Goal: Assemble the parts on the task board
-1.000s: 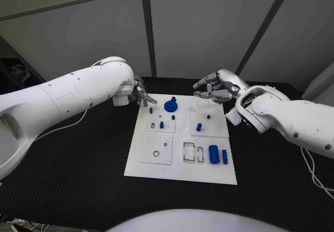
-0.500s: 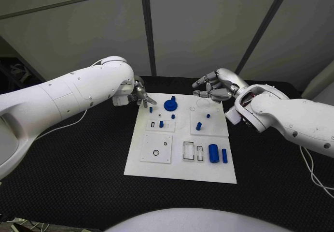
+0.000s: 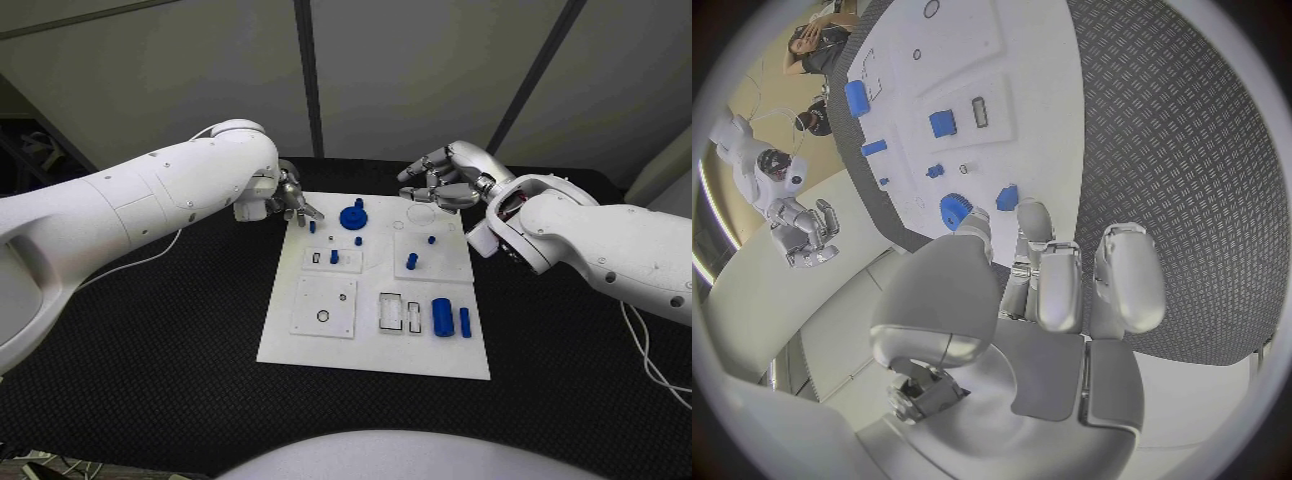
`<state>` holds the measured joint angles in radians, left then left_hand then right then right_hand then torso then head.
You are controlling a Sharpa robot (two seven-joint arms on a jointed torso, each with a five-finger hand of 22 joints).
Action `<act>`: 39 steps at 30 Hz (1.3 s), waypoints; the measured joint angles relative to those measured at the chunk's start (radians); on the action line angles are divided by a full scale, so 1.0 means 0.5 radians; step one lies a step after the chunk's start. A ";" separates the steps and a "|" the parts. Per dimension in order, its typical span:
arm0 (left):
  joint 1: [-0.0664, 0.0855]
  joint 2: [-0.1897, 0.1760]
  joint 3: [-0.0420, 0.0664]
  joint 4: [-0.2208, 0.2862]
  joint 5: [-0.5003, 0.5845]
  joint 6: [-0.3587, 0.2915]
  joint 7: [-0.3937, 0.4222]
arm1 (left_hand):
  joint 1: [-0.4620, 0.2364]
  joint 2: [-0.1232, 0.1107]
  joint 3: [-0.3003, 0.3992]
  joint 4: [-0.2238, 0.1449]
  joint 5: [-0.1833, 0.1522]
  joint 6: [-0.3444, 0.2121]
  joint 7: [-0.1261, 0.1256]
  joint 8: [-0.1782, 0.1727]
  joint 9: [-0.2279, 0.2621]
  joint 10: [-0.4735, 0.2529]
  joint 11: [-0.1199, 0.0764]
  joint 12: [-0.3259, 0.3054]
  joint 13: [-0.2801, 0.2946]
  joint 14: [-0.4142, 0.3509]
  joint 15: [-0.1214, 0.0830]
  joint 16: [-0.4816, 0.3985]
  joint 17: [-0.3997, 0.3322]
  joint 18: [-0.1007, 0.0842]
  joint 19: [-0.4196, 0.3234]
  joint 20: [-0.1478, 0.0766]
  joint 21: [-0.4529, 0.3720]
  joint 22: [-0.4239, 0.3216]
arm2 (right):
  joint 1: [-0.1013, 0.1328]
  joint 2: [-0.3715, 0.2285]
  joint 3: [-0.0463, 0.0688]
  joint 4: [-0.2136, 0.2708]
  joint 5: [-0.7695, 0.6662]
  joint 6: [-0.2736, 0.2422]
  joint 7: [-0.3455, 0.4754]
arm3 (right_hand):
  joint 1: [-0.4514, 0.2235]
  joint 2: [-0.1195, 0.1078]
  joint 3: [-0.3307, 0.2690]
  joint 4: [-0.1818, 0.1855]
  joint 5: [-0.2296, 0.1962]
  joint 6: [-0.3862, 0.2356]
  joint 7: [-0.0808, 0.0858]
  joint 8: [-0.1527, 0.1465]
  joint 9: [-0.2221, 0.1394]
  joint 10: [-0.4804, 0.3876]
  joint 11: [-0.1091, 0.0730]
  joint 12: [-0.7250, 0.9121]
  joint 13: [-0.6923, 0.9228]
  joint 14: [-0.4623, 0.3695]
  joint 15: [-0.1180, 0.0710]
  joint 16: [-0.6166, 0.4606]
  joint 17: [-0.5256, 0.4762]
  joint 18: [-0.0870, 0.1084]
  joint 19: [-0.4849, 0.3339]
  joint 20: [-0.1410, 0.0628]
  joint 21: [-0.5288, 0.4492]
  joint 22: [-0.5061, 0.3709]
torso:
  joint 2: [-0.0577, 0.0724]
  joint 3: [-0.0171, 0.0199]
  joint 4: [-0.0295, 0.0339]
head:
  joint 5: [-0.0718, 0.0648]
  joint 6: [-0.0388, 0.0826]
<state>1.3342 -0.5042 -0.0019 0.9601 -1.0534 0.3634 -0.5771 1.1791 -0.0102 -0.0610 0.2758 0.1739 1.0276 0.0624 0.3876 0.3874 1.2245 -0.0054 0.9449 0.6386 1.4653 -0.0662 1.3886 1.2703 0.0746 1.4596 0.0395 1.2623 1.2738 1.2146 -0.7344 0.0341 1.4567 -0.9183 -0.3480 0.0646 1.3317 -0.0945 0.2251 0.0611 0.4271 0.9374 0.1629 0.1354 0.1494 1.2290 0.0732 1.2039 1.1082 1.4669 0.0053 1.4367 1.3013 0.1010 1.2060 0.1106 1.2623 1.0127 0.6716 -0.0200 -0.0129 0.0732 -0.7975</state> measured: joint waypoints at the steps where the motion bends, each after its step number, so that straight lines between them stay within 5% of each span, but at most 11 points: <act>1: -0.001 0.001 0.000 -0.001 0.000 0.002 0.000 | 0.000 0.000 0.000 0.000 0.000 0.000 0.000 0.000 0.000 0.000 0.000 0.000 0.000 0.000 0.000 0.000 0.000 0.000 0.000 0.000 0.000 0.000 | 0.000 0.000 0.000 0.000 0.000 0.000 0.000 | 0.000 0.000 0.000 0.000 0.000 0.000 0.000 0.000 0.000 0.000 0.000 0.000 0.000 0.000 0.000 0.000 0.000 0.000 0.000 0.000 0.000 0.000 | 0.000 0.0000 0.000 | 0.000 -0.001; 18: -0.007 0.016 -0.003 -0.012 0.004 0.011 0.009 | 0.076 0.044 0.014 -0.025 0.000 0.000 0.000 0.009 0.000 0.000 0.000 0.000 -0.012 0.000 0.000 0.000 -0.002 0.000 0.000 0.000 0.000 0.000 | 0.000 0.005 0.000 0.000 -0.003 0.002 0.000 | 0.000 0.000 0.000 0.000 0.000 0.000 0.000 0.000 0.000 0.000 0.000 0.000 0.000 0.000 0.000 0.000 0.000 0.000 0.000 0.000 0.000 0.000 | 0.000 0.0006 0.000 | -0.005 -0.007; 30: -0.008 0.020 -0.004 -0.014 0.017 0.009 0.022 | 0.233 0.127 0.115 -0.125 0.000 0.000 0.000 0.009 -0.004 -0.010 -0.009 0.000 -0.034 0.004 -0.004 0.000 -0.002 0.000 0.000 0.000 -0.011 0.000 | 0.000 0.008 0.000 -0.001 -0.004 0.004 -0.001 | 0.000 0.000 0.006 0.006 0.000 0.000 0.000 0.000 0.001 0.000 0.000 0.000 0.000 0.000 0.000 0.000 0.001 0.000 0.000 0.000 0.000 0.000 | -0.001 0.0010 0.000 | -0.007 -0.009; 39: -0.008 0.026 -0.004 -0.018 0.034 0.011 0.037 | 0.285 0.131 0.172 -0.171 0.000 -0.008 -0.007 0.009 -0.008 -0.015 -0.014 -0.010 -0.054 0.007 -0.007 0.000 -0.008 0.000 0.000 0.000 -0.011 0.001 | 0.000 0.009 0.000 -0.001 -0.004 0.006 -0.002 | 0.000 0.000 0.006 0.006 0.000 0.000 0.000 0.000 0.002 0.000 0.000 0.000 0.000 0.000 0.000 0.000 0.002 0.000 0.000 0.000 0.000 0.000 | -0.001 0.0012 0.000 | -0.008 -0.012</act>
<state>1.3302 -0.4913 -0.0037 0.9510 -1.0364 0.3689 -0.5587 1.3215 0.0554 0.0250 0.1903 0.1738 1.0237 0.0587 0.3920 0.3833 1.2171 -0.0124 0.9398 0.6117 1.4690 -0.0699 1.3886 1.2661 0.0748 1.4594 0.0396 1.2569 1.2743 1.2146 -0.7300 0.0341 1.4561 -0.9204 -0.3449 0.0639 1.3317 -0.0945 0.2282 0.0641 0.4271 0.9374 0.1629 0.1354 0.1501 1.2290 0.0732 1.2039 1.1084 1.4669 0.0053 1.4369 1.3021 0.1009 1.2060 0.1105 1.2623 1.0128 0.6711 -0.0195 -0.0129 0.0692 -0.8036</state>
